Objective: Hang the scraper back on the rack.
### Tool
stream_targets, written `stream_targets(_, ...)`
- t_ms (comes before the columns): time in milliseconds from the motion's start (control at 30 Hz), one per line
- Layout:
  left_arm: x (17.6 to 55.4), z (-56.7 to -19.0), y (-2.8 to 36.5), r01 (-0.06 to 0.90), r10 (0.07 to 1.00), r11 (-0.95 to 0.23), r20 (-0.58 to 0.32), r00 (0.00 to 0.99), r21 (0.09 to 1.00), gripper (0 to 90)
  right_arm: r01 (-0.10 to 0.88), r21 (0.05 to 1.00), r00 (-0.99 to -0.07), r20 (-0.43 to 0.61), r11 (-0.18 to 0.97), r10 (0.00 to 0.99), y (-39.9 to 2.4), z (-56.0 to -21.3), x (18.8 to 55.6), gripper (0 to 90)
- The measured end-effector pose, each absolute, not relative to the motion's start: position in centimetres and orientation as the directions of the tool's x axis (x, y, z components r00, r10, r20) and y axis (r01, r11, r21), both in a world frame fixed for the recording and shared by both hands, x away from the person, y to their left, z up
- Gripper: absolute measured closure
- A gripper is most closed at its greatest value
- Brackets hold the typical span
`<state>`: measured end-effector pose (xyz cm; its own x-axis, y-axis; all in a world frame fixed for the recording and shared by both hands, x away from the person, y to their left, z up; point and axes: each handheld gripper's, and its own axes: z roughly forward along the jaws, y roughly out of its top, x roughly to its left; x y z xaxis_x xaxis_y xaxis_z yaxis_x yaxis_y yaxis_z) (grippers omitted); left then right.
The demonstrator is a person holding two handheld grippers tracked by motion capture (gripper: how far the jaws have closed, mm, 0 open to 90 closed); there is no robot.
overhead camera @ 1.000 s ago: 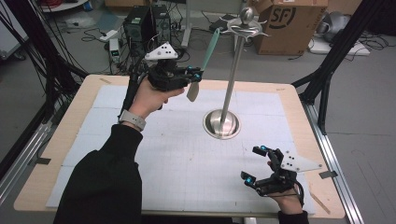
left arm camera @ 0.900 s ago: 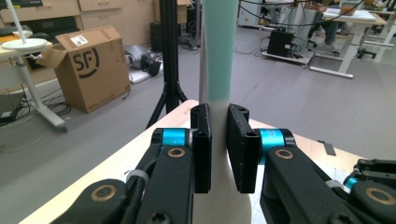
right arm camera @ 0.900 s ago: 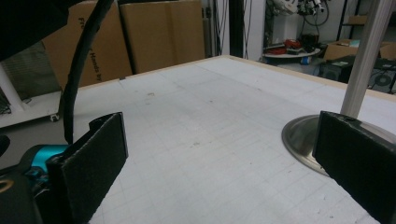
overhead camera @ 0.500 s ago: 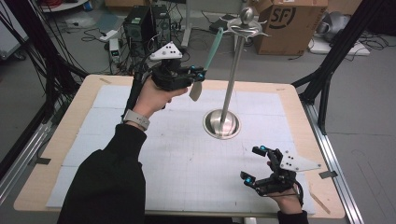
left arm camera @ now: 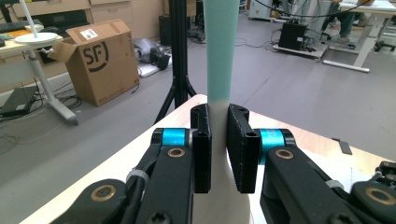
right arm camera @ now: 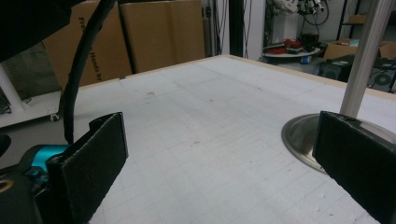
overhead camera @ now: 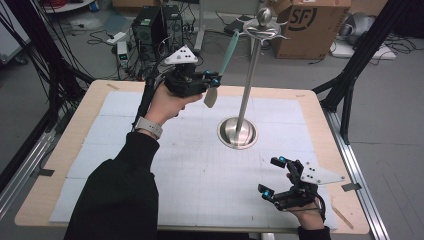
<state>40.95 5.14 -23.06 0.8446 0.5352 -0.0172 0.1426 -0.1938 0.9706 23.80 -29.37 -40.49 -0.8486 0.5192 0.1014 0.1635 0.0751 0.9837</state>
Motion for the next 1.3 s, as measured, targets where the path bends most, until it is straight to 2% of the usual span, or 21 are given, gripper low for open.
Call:
stream_targets(500, 41.0, -23.6, 3.8, 0.144, 0.530, -0.182, -0.026, 0.847, 0.973, 78.4, 0.166, 0.984, -0.846, 0.104, 0.073, 0.524, -29.6, -40.5, 23.7, 2.4)
stream_targets(600, 40.8, -23.8, 3.7, 0.127, 0.527, -0.188, -0.009, 0.850, 0.974, 67.9, 0.161, 0.984, -0.847, 0.098, 0.075, 0.523, -29.5, -40.6, 23.7, 2.5)
stream_targets(800, 40.1, -24.8, 4.9, 0.128, 0.502, -0.205, -0.008, 0.865, 0.970, 57.2, 0.167, 0.983, -0.842, 0.103, 0.074, 0.529, -29.9, -40.7, 23.7, 2.5)
stream_targets(1000, 39.2, -26.2, 7.0, 0.133, 0.485, -0.180, -0.029, 0.874, 0.975, 32.9, 0.161, 0.985, -0.834, 0.100, 0.065, 0.542, -30.5, -40.7, 23.8, 2.4)
stream_targets(1100, 38.6, -26.9, 7.7, 0.166, 0.453, -0.176, -0.070, 0.889, 0.970, 22.6, 0.160, 0.985, -0.836, 0.102, 0.062, 0.539, -30.6, -40.6, 23.9, 2.5)
stream_targets(1167, 37.9, -27.3, 8.0, 0.141, 0.444, -0.211, -0.034, 0.895, 0.967, 20.3, 0.162, 0.985, -0.836, 0.104, 0.061, 0.539, -30.6, -40.7, 24.0, 2.5)
stream_targets(1300, 36.7, -27.9, 8.8, 0.145, 0.415, -0.186, -0.056, 0.908, 0.972, 9.4, 0.169, 0.983, -0.836, 0.105, 0.069, 0.539, -30.7, -40.8, 24.1, 2.5)
